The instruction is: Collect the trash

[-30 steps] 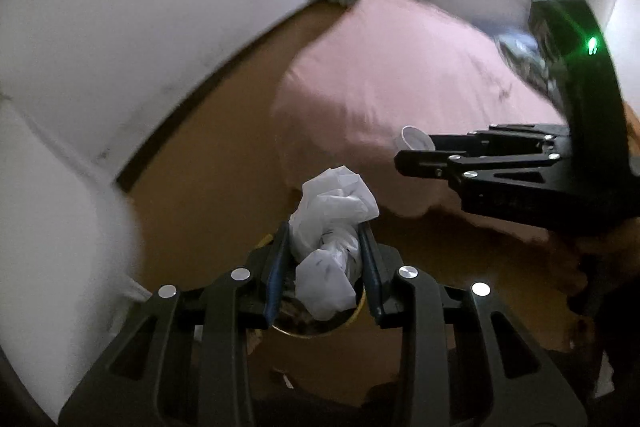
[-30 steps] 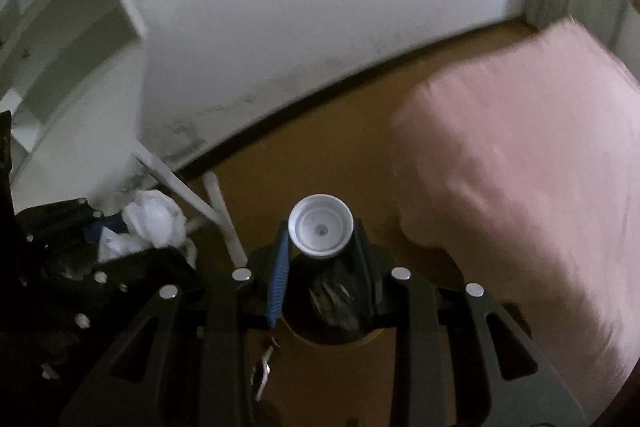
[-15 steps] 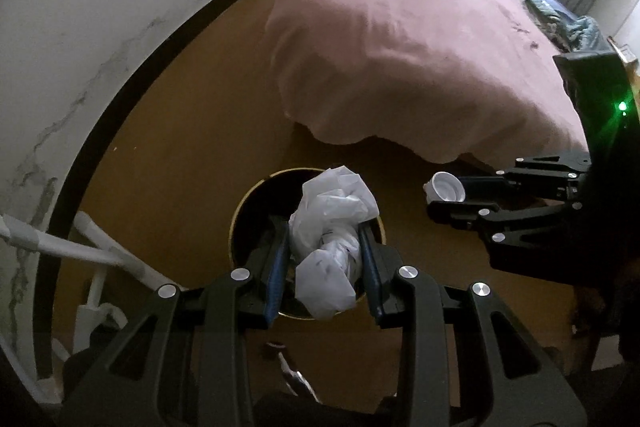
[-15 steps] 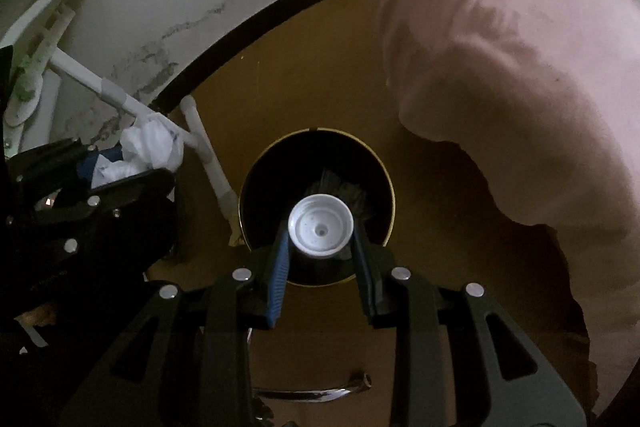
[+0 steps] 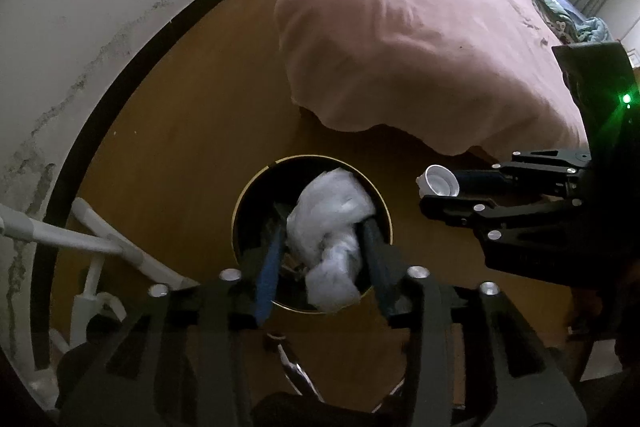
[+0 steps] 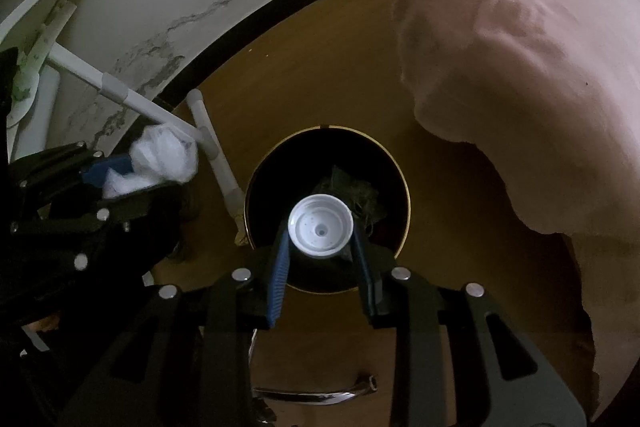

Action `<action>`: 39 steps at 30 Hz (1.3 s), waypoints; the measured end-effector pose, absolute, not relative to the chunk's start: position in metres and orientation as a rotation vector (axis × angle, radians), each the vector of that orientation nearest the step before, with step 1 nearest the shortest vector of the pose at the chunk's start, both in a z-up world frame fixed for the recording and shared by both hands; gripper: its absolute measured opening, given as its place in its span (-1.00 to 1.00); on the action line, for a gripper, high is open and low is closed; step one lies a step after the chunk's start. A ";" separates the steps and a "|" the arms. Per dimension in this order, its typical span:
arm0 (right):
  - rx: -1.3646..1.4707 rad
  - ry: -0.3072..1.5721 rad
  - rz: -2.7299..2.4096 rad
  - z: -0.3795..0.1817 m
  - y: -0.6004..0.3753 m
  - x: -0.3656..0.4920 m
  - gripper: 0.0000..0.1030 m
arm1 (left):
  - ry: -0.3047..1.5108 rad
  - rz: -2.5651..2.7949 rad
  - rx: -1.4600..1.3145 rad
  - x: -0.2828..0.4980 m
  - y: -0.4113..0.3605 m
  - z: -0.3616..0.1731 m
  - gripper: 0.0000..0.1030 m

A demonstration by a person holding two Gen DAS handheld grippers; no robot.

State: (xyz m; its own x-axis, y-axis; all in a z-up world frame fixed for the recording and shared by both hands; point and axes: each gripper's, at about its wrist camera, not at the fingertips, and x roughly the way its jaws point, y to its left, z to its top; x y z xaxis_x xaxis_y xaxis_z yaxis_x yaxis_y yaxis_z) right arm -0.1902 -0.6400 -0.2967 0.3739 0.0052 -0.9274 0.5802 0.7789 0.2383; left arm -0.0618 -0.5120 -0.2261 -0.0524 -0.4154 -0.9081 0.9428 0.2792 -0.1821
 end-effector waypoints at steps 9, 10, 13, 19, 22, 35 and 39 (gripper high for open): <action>0.580 1.100 -0.434 -0.277 -0.643 -0.202 0.10 | 1.067 -1.245 0.635 -0.068 -0.511 -0.214 0.12; 0.579 1.092 -0.445 -0.273 -0.645 -0.204 0.19 | 1.044 -1.255 0.644 -0.073 -0.510 -0.207 0.26; 0.554 1.041 -0.498 -0.245 -0.651 -0.217 0.52 | 0.959 -1.276 0.647 -0.085 -0.505 -0.177 0.63; 0.444 0.893 -0.595 -0.158 -0.644 -0.215 0.86 | 0.786 -1.230 0.568 -0.090 -0.467 -0.096 0.87; 0.366 0.815 -0.545 -0.110 -0.610 -0.182 0.86 | 0.790 -1.162 0.465 -0.070 -0.426 -0.062 0.87; 0.159 0.666 -0.044 -0.005 -0.372 0.004 0.86 | 0.738 -0.419 0.220 0.062 -0.129 0.003 0.87; 0.128 0.694 0.054 -0.005 -0.309 0.039 0.86 | 0.748 -0.264 0.153 0.073 -0.056 0.009 0.87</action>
State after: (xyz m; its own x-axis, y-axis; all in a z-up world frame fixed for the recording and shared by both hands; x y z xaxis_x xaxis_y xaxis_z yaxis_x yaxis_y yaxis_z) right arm 0.0389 -0.3088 -0.0047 0.7679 0.0920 -0.6340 -0.0065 0.9907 0.1359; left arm 0.0729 -0.0560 0.0088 0.7020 -0.1821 -0.6885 0.2906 0.9558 0.0436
